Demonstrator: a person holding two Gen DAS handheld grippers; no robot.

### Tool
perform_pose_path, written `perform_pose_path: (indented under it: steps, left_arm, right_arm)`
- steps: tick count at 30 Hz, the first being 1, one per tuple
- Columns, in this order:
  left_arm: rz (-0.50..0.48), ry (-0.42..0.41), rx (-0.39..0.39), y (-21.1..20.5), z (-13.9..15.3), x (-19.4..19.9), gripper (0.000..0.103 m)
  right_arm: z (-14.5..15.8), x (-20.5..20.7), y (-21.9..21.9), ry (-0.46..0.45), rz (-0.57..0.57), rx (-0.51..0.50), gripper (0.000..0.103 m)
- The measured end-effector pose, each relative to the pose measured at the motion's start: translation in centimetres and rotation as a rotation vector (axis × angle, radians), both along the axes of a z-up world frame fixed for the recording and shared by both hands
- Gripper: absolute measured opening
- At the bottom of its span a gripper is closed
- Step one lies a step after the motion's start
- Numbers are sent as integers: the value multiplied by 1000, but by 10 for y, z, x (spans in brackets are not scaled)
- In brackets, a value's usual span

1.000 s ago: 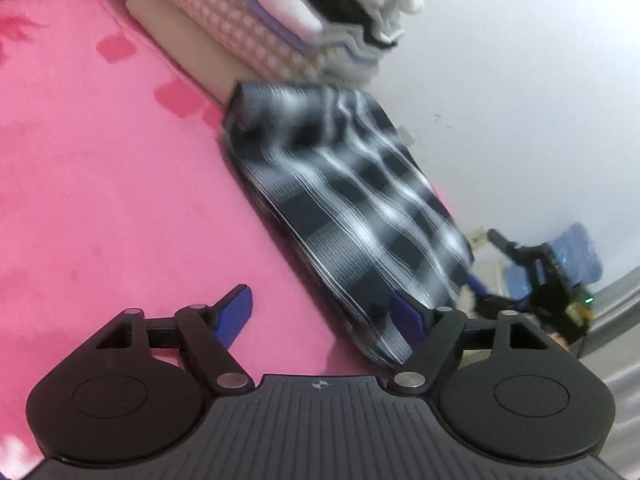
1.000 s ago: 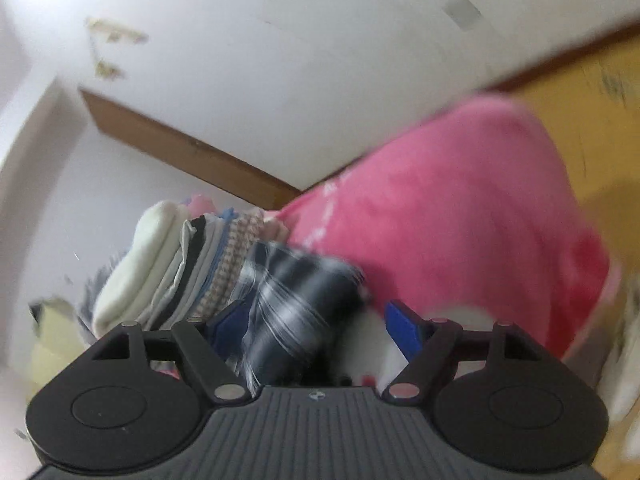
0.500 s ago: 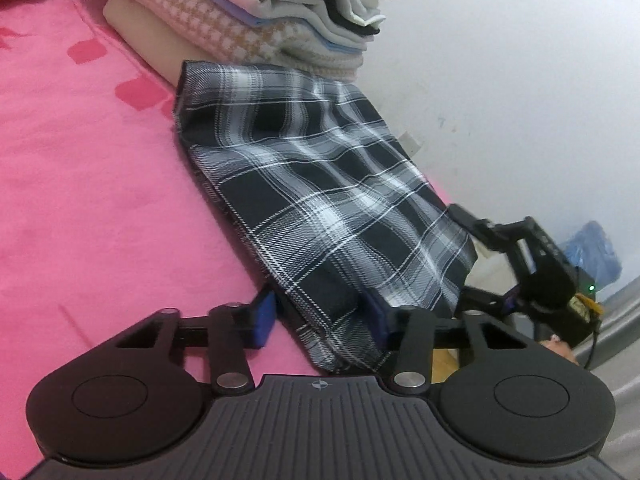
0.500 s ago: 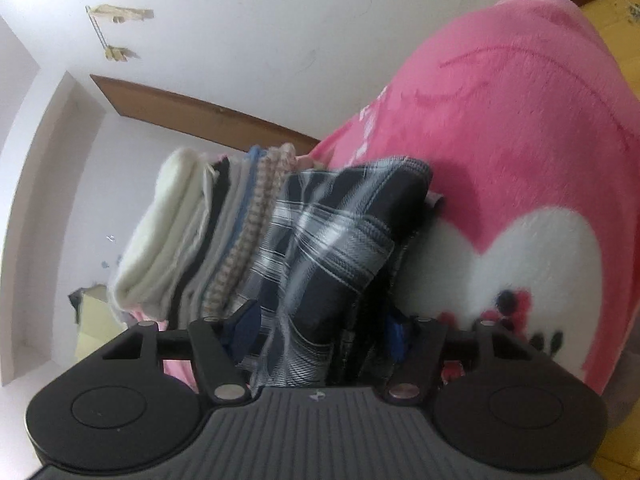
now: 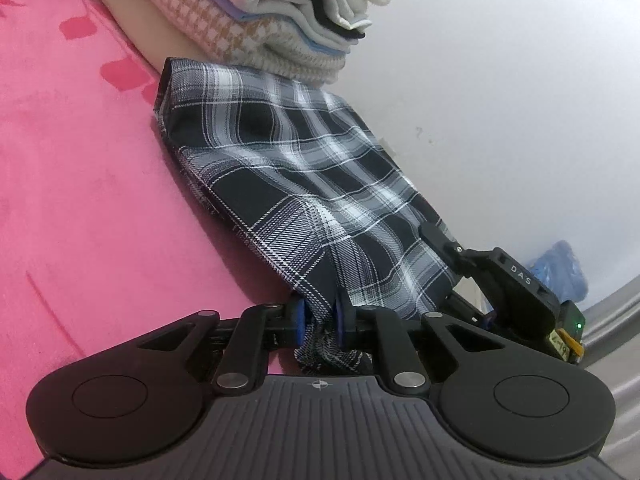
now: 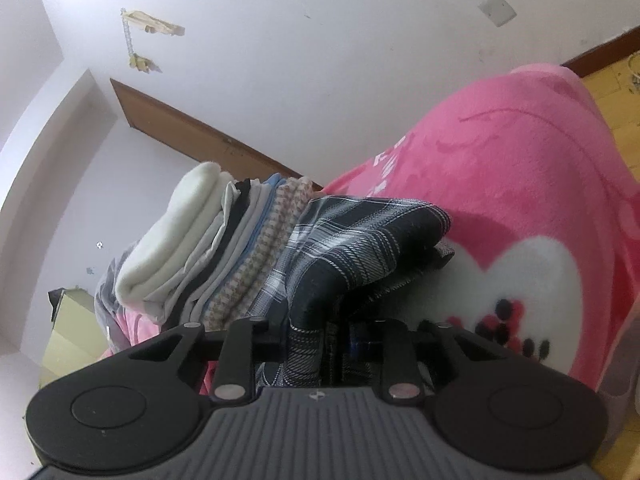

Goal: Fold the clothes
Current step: 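Carry the plaid pants with both grippers toward the folded clothes stack, then lower the plaid pants beside the stack with both grippers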

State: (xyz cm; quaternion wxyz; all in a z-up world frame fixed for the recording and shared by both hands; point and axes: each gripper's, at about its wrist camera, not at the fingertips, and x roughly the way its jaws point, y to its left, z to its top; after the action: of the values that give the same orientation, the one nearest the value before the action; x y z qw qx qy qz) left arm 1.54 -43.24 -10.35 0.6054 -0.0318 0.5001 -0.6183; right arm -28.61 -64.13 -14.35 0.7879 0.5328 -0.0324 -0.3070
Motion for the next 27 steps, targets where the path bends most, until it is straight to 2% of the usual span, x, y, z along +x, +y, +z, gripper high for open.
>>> perform_pose_path:
  steps: [3, 4, 6, 7, 8, 11, 12, 13, 15, 16, 18, 19, 23, 25, 26, 27]
  left_arm:
    - [-9, -27, 12, -4, -1, 4, 28]
    - [-7, -48, 9, -2, 1, 6, 34]
    - [6, -132, -14, 7, 10, 9, 42]
    - [19, -188, -37, 11, 17, 9, 43]
    - [33, -248, -62, 14, 24, 10, 43]
    - [74, -429, -137, 18, 45, 11, 44]
    - [87, -476, -152, 11, 48, 12, 43]
    - [101, -519, -165, 2, 52, 14, 43]
    - [154, -549, -149, -14, 47, 25, 43]
    - [182, -560, -139, -23, 43, 31, 43]
    - [238, -583, -120, -40, 37, 43, 42]
    - [251, -565, -106, -47, 32, 52, 42]
    - [244, -397, -81, -56, 9, 82, 37]
    - [233, -320, -75, -58, 4, 93, 28]
    - [225, -268, -59, -59, 3, 98, 24]
    - [215, -211, -40, -60, 3, 103, 14]
  right_arm:
    - [-7, 2, -11, 25, 13, 48, 35]
    - [-5, -1, -12, 36, 13, 50, 42]
    - [5, -13, -8, 79, -9, 14, 51]
    - [12, -20, -5, 109, -29, -19, 58]
    - [20, -28, -1, 140, -52, -56, 60]
    - [57, -39, 7, 281, -150, -250, 59]
    - [69, -31, 6, 326, -139, -321, 59]
    - [80, -17, 2, 365, -102, -381, 56]
    - [101, 27, -10, 439, 16, -503, 54]
    - [106, 48, -18, 473, 77, -548, 49]
    - [111, 98, -41, 539, 172, -589, 45]
    - [109, 118, -54, 559, 217, -585, 39]
    - [76, 191, -99, 724, 398, -527, 35]
    - [54, 214, -116, 790, 464, -482, 34]
    - [53, 218, -118, 799, 479, -483, 34]
    - [52, 222, -120, 811, 493, -485, 34]
